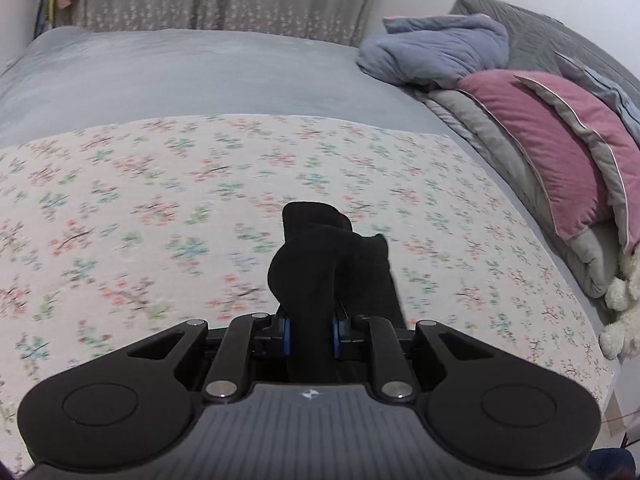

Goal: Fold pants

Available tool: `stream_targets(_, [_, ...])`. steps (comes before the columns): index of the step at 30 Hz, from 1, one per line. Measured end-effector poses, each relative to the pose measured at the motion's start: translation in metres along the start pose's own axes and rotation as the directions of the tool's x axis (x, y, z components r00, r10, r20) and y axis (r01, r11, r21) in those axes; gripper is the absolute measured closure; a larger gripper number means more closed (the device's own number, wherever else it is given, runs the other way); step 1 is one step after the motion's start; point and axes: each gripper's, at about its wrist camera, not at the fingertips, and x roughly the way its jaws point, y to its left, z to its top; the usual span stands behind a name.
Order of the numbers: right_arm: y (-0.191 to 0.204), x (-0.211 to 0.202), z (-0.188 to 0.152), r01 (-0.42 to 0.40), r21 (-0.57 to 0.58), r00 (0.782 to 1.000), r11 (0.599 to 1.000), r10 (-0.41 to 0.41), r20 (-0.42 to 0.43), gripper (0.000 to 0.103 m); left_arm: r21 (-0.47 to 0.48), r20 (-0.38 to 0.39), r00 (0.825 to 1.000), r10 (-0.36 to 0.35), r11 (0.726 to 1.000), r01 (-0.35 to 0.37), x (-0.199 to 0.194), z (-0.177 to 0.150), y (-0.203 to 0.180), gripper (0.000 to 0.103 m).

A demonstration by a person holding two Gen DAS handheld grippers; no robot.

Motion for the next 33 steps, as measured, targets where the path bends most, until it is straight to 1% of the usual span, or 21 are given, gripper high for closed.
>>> stream_targets(2, [0.004, 0.002, 0.000, -0.014, -0.006, 1.000, 1.000, 0.014, -0.017, 0.090, -0.019, -0.007, 1.000, 0.008, 1.000, -0.008, 0.000, -0.005, 0.017, 0.091])
stream_targets(3, [0.007, 0.002, 0.000, -0.007, 0.009, 1.000, 1.000, 0.007, 0.001, 0.090, -0.033, -0.012, 1.000, 0.011, 0.999, -0.011, 0.001, -0.009, 0.027, 0.091])
stream_targets(4, [0.009, 0.003, 0.000, -0.012, 0.011, 1.000, 1.000, 0.012, -0.008, 0.090, -0.050, -0.016, 1.000, 0.011, 0.999, -0.011, 0.003, -0.012, 0.034, 0.091])
stream_targets(8, [0.007, 0.010, -0.001, -0.023, 0.011, 0.999, 1.000, 0.023, -0.038, 0.090, -0.113, 0.004, 1.000, -0.023, 0.993, 0.024, 0.012, -0.029, 0.067, 0.089])
stream_targets(9, [0.009, 0.015, -0.003, -0.024, 0.006, 0.999, 1.000, 0.024, -0.049, 0.090, -0.129, 0.011, 0.999, -0.031, 0.991, 0.032, 0.016, -0.035, 0.075, 0.087])
stream_targets(12, [0.015, 0.035, -0.013, -0.026, -0.008, 0.995, 1.000, 0.025, -0.093, 0.090, -0.193, 0.048, 0.997, -0.055, 0.979, 0.063, 0.027, -0.055, 0.095, 0.082])
stream_targets(14, [0.022, 0.045, -0.022, -0.025, -0.041, 0.994, 0.999, 0.020, -0.105, 0.089, -0.248, 0.102, 0.990, -0.093, 0.962, 0.116, 0.027, -0.066, 0.108, 0.081])
stream_targets(15, [0.026, 0.049, -0.026, -0.020, -0.066, 0.994, 0.998, 0.012, -0.110, 0.089, -0.272, 0.125, 0.986, -0.109, 0.952, 0.139, 0.027, -0.072, 0.113, 0.078])
stream_targets(16, [0.028, 0.052, -0.030, -0.018, -0.085, 0.993, 0.996, 0.008, -0.116, 0.089, -0.290, 0.136, 0.985, -0.109, 0.946, 0.145, 0.026, -0.075, 0.117, 0.071])
stream_targets(17, [0.029, 0.055, -0.033, -0.018, -0.092, 0.992, 0.996, 0.007, -0.123, 0.089, -0.301, 0.135, 0.987, -0.092, 0.945, 0.129, 0.027, -0.076, 0.119, 0.065])
stream_targets(18, [0.030, 0.059, -0.037, -0.019, -0.096, 0.991, 0.995, 0.006, -0.134, 0.089, -0.304, 0.131, 0.989, -0.063, 0.947, 0.101, 0.025, -0.077, 0.119, 0.053])
stream_targets(19, [0.031, 0.062, -0.040, -0.020, -0.101, 0.990, 0.995, 0.005, -0.144, 0.088, -0.302, 0.132, 0.990, -0.047, 0.949, 0.085, 0.022, -0.077, 0.119, 0.050])
stream_targets(20, [0.032, 0.064, -0.042, -0.024, -0.106, 0.988, 0.994, 0.007, -0.154, 0.087, -0.301, 0.136, 0.989, -0.054, 0.949, 0.093, 0.018, -0.077, 0.121, 0.050])
stream_targets(22, [0.034, 0.064, -0.044, -0.040, -0.113, 0.986, 0.993, 0.021, -0.165, 0.082, -0.322, 0.143, 0.988, -0.062, 0.941, 0.105, 0.010, -0.078, 0.125, 0.046])
stream_targets(23, [0.035, 0.063, -0.044, -0.046, -0.119, 0.985, 0.992, 0.025, -0.170, 0.079, -0.338, 0.143, 0.988, -0.049, 0.936, 0.095, 0.007, -0.079, 0.126, 0.045])
stream_targets(24, [0.037, 0.057, -0.041, -0.069, -0.129, 0.983, 0.989, 0.045, -0.179, 0.067, -0.342, 0.145, 0.989, -0.034, 0.936, 0.082, 0.002, -0.080, 0.126, 0.044])
stream_targets(25, [0.038, 0.049, -0.038, -0.101, -0.141, 0.981, 0.985, 0.075, -0.180, 0.050, -0.333, 0.150, 0.989, -0.020, 0.940, 0.070, -0.001, -0.082, 0.124, 0.044])
stream_targets(27, [0.036, 0.023, -0.030, -0.164, -0.139, 0.976, 0.977, 0.140, -0.165, 0.031, -0.296, 0.163, 0.986, 0.015, 0.954, 0.034, -0.010, -0.084, 0.115, 0.044])
stream_targets(30, [0.016, -0.020, -0.014, -0.216, -0.111, 0.970, 0.970, 0.201, -0.134, 0.030, -0.266, 0.177, 0.982, 0.065, 0.964, -0.016, -0.023, -0.088, 0.106, 0.044])
stream_targets(32, [-0.012, -0.045, -0.003, -0.227, -0.063, 0.970, 0.972, 0.220, -0.100, 0.030, -0.285, 0.174, 0.980, 0.101, 0.957, -0.048, -0.032, -0.091, 0.105, 0.044])
stream_targets(33, [-0.029, -0.054, 0.000, -0.212, -0.032, 0.974, 0.977, 0.209, -0.086, 0.031, -0.302, 0.173, 0.978, 0.115, 0.951, -0.059, -0.040, -0.093, 0.105, 0.044])
